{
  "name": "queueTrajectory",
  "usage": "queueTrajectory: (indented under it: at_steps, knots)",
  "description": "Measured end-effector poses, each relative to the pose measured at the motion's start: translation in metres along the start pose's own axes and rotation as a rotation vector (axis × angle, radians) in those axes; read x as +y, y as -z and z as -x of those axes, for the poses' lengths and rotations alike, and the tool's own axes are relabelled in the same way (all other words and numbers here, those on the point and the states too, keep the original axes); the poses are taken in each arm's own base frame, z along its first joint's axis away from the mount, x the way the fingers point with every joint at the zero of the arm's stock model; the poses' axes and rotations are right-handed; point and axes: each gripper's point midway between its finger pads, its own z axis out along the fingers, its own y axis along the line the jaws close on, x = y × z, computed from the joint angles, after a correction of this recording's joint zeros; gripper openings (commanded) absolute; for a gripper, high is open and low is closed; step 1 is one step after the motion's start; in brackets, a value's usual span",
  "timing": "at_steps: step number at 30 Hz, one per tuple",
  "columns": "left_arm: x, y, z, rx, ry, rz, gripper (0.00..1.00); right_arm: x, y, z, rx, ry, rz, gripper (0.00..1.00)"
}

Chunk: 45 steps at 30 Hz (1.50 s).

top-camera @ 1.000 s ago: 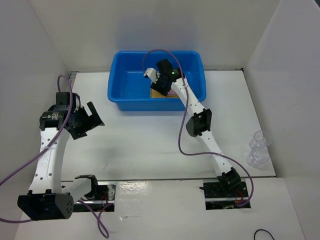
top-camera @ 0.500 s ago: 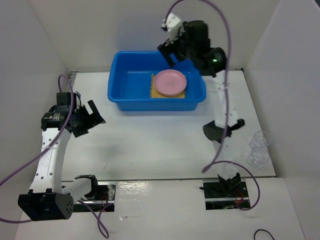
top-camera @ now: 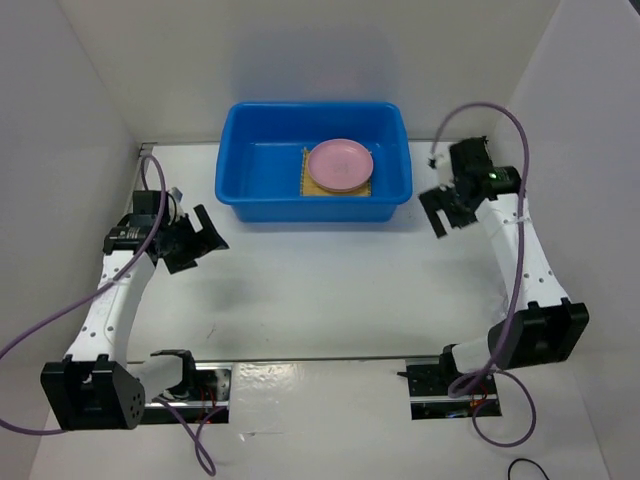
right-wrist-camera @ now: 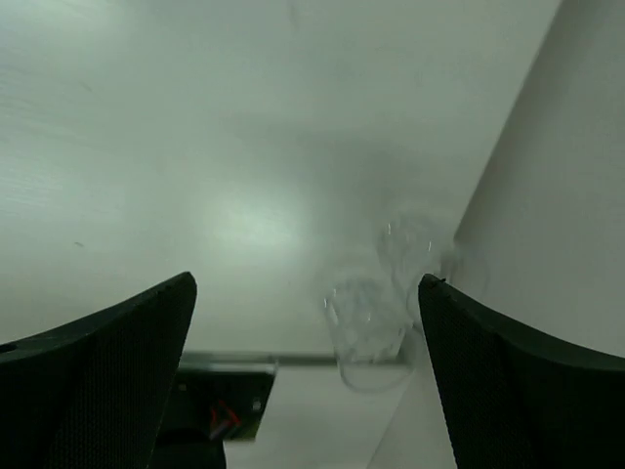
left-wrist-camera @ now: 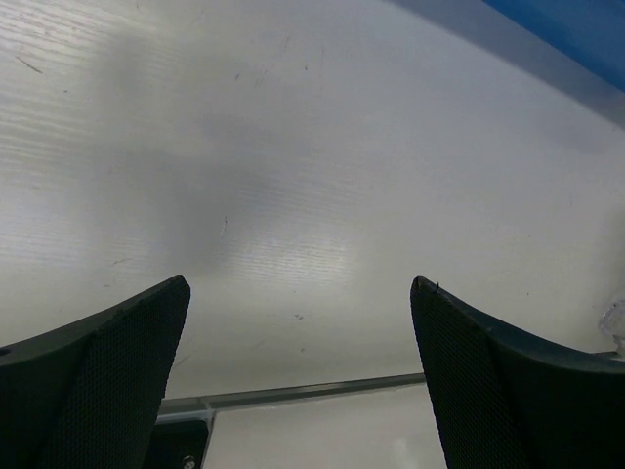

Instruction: Place the mixed dishes into the plastic bin

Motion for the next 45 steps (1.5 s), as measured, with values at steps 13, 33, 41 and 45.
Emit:
queueTrajectory:
  at_steps: [13, 33, 41, 45]
  knots:
    - [-0.021, -0.047, -0.012, 0.176, -0.025, -0.050, 1.00, -0.061, -0.061, -0.178, 0.360, -0.398, -0.031, 0.94]
    - [-0.019, -0.044, -0.031, 0.186, -0.005, -0.063, 1.00, -0.086, -0.132, -0.211, 0.408, -0.421, 0.027, 0.00]
    - [-0.017, -0.031, -0.039, 0.143, 0.036, -0.072, 1.00, -0.125, -0.068, -0.005, -0.019, -0.189, -0.095, 0.00]
    - [-0.018, -0.028, -0.038, 0.129, 0.052, -0.073, 1.00, -0.025, 0.030, 0.175, -0.507, 0.129, -0.055, 0.00]
